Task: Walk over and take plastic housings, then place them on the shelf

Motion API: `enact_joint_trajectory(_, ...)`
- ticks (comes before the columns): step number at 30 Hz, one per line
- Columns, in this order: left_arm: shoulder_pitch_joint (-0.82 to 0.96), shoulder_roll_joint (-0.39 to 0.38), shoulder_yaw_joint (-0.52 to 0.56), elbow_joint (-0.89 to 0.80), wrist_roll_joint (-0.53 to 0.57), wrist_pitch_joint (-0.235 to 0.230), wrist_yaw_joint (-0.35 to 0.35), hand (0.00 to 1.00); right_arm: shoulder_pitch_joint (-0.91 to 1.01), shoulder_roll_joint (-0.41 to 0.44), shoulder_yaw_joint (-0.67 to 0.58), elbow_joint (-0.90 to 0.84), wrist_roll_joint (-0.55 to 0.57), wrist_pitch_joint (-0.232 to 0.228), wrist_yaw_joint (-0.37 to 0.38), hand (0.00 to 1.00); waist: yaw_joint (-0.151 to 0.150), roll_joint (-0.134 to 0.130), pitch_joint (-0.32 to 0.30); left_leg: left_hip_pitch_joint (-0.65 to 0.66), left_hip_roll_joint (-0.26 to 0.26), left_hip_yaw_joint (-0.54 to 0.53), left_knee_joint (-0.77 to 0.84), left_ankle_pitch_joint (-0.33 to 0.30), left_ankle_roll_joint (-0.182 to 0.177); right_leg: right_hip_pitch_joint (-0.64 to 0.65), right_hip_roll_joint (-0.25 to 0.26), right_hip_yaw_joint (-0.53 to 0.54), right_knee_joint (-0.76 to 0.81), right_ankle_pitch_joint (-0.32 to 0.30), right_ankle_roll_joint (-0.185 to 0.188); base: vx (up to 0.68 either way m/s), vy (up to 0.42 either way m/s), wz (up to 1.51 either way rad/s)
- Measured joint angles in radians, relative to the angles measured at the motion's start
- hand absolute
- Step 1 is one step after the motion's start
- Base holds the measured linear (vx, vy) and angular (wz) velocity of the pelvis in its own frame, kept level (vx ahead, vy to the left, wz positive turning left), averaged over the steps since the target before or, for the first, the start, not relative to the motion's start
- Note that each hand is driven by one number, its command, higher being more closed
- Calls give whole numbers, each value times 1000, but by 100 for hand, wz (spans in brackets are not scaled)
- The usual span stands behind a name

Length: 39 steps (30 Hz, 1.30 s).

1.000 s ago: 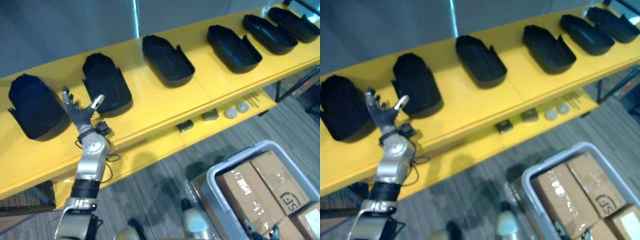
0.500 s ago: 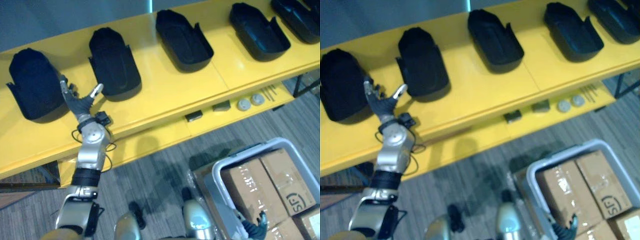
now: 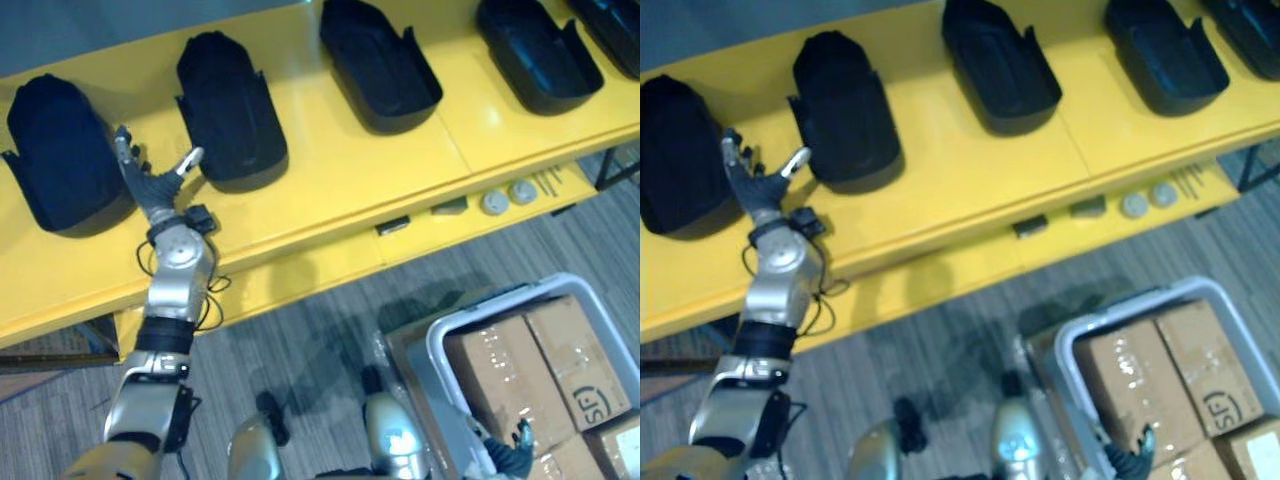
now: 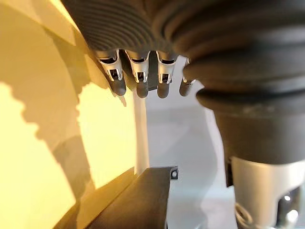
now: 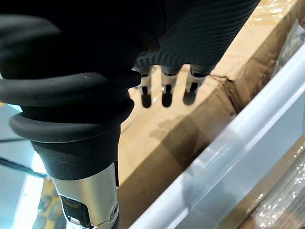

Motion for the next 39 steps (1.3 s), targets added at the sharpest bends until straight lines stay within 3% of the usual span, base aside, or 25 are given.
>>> enact_joint_trajectory(10, 1, 15, 4, 0, 0, 1, 2, 0, -17, -12, 21, 5, 0, 5, 18, 0, 5, 0, 0, 0, -3, -18, -9, 13, -2, 8, 0, -21, 3, 0, -1, -11, -7, 6)
enact_joint_trajectory(25, 9, 15, 41, -2, 0, 2, -5, 0, -48, -15, 20, 70, -1, 15, 37, 0, 27, 0, 0, 2, -22, -62, -98, 92, -9, 9, -4, -64, 3, -5, -8, -43, -30, 10)
enact_joint_trajectory(39, 14, 17, 41, -4, 0, -1, -45, 0, -58, -21, 17, 77, -1, 24, 34, 0, 30, -6, -5, 21, -31, -72, -146, 121, -12, 15, -7, -78, 2, -4, -9, -3, -4, 3)
